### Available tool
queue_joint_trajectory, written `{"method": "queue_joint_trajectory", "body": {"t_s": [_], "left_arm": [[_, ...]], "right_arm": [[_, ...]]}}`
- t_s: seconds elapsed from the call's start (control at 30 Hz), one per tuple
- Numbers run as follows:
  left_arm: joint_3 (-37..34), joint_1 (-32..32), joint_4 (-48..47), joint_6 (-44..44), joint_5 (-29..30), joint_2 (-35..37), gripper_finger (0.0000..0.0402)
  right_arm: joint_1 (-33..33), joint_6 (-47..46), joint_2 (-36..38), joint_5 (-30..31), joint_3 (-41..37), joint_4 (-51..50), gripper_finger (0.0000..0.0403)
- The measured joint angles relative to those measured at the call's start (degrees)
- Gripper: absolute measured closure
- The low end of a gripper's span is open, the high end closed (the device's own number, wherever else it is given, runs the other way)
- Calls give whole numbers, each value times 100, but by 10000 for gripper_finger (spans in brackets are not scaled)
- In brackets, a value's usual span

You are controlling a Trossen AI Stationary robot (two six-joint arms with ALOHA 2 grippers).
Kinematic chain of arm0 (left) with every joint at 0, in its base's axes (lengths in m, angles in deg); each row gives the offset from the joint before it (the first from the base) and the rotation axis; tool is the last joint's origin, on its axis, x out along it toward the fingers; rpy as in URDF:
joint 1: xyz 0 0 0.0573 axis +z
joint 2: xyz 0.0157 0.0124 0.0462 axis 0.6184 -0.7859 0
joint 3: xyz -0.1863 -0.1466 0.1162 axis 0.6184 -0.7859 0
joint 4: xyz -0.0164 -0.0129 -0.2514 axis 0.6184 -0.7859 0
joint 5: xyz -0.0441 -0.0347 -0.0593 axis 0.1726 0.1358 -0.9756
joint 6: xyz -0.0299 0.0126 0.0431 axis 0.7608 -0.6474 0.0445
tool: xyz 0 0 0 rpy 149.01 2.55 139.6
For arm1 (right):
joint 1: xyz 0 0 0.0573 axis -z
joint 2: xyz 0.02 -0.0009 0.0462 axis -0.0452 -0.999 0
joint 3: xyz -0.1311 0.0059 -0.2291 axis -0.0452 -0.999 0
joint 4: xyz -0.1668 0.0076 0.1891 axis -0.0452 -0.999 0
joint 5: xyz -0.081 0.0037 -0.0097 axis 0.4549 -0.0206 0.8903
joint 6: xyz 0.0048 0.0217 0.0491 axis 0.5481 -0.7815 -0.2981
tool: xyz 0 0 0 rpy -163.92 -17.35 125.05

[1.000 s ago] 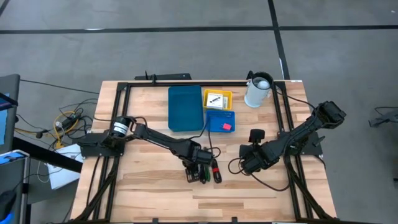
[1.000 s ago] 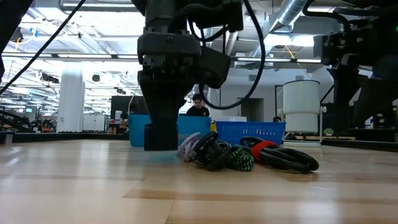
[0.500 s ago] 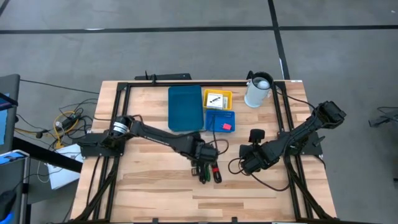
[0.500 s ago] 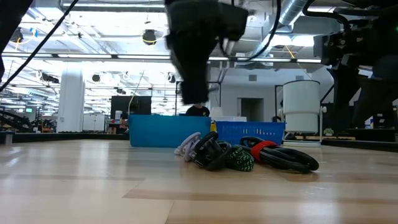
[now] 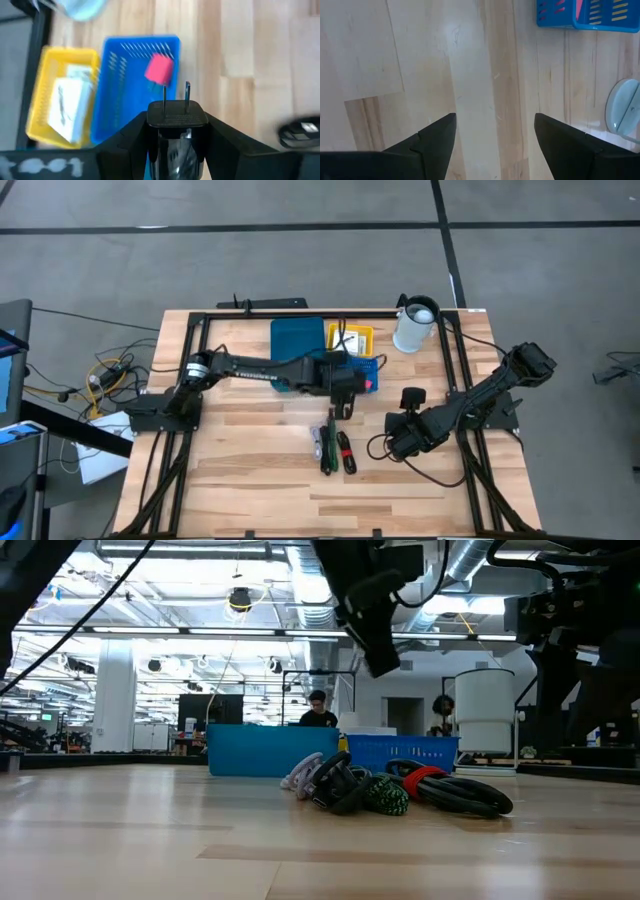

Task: Pick and place items into bin
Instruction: Put the black charger adapter into the small blue bin, then put the right black charger cable into the big dark blue bin

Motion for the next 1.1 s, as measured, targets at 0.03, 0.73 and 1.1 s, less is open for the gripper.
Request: {"method": "queue_joint_trajectory", "body": {"t_s": [0.03,0.73,1.1], "left_arm": [[0,63,137,-146,-36,0,266],[-37,587,687,-147,-658,0,213],[-37,-170,-103,1324,290,9,212]], "right_arm": [[0,-2,0,0,0,0,138],[-2,-4,0,-11,0,74,138],[-2,-325,0,-65,0,1739,138]]}}
